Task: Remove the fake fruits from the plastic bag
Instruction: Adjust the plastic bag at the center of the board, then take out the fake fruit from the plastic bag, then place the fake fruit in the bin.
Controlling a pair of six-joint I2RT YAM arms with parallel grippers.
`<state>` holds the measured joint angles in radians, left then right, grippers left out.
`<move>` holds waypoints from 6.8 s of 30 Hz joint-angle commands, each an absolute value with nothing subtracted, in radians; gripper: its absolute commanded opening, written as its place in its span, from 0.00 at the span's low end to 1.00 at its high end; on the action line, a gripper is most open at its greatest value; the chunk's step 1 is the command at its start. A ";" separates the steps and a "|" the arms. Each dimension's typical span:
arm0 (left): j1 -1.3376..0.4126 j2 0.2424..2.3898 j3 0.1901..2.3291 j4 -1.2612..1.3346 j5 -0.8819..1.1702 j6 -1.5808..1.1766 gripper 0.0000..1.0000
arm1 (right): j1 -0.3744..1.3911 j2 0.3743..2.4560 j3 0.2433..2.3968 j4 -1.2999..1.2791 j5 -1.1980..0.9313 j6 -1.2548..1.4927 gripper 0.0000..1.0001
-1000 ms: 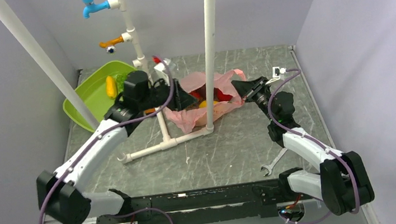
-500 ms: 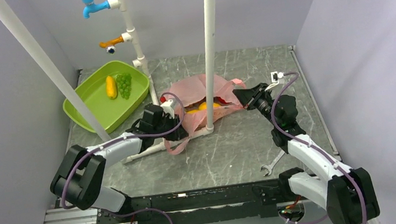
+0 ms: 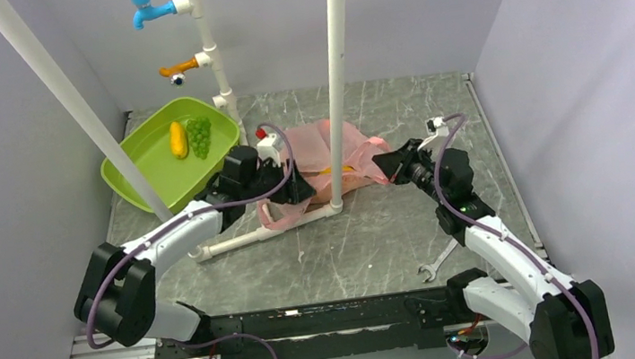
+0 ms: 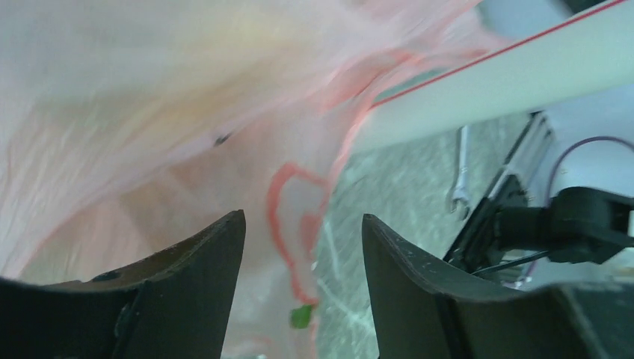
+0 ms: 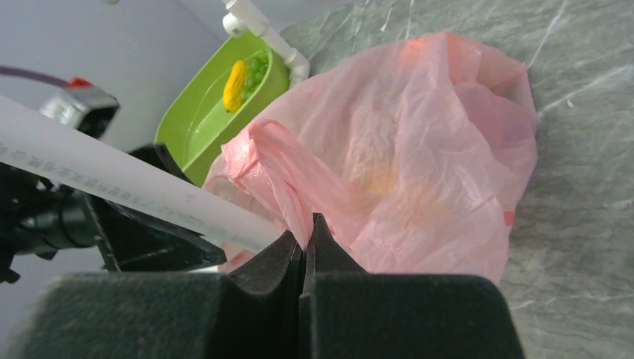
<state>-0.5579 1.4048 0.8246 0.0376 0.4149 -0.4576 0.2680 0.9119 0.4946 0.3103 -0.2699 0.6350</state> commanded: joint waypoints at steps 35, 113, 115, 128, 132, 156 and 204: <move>-0.569 1.677 0.931 0.259 0.404 -0.396 0.40 | 0.323 0.961 0.647 0.298 -0.181 0.651 0.00; -0.621 1.885 1.189 -0.153 0.066 -0.162 0.46 | 0.322 0.998 0.553 0.267 -0.219 0.558 0.00; -0.621 1.838 1.175 -0.142 0.085 -0.176 0.41 | 0.322 0.991 0.546 0.272 -0.214 0.557 0.00; -0.611 1.557 1.063 -0.094 0.290 -0.258 0.27 | 0.322 1.000 0.542 0.265 -0.213 0.557 0.00; -0.597 1.501 1.033 -0.065 0.346 -0.298 0.20 | 0.322 0.995 0.531 0.284 -0.214 0.562 0.00; -0.290 1.327 1.269 -0.323 0.042 -0.350 0.05 | 0.322 0.984 0.533 0.271 -0.216 0.549 0.00; -0.197 1.409 1.228 -0.293 0.549 -0.453 0.81 | 0.322 0.940 0.532 0.231 -0.193 0.534 0.00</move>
<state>-0.1596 1.4868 1.2873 -0.4133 0.2153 -0.4149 0.3241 0.9424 0.5205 0.2142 -0.2073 0.5510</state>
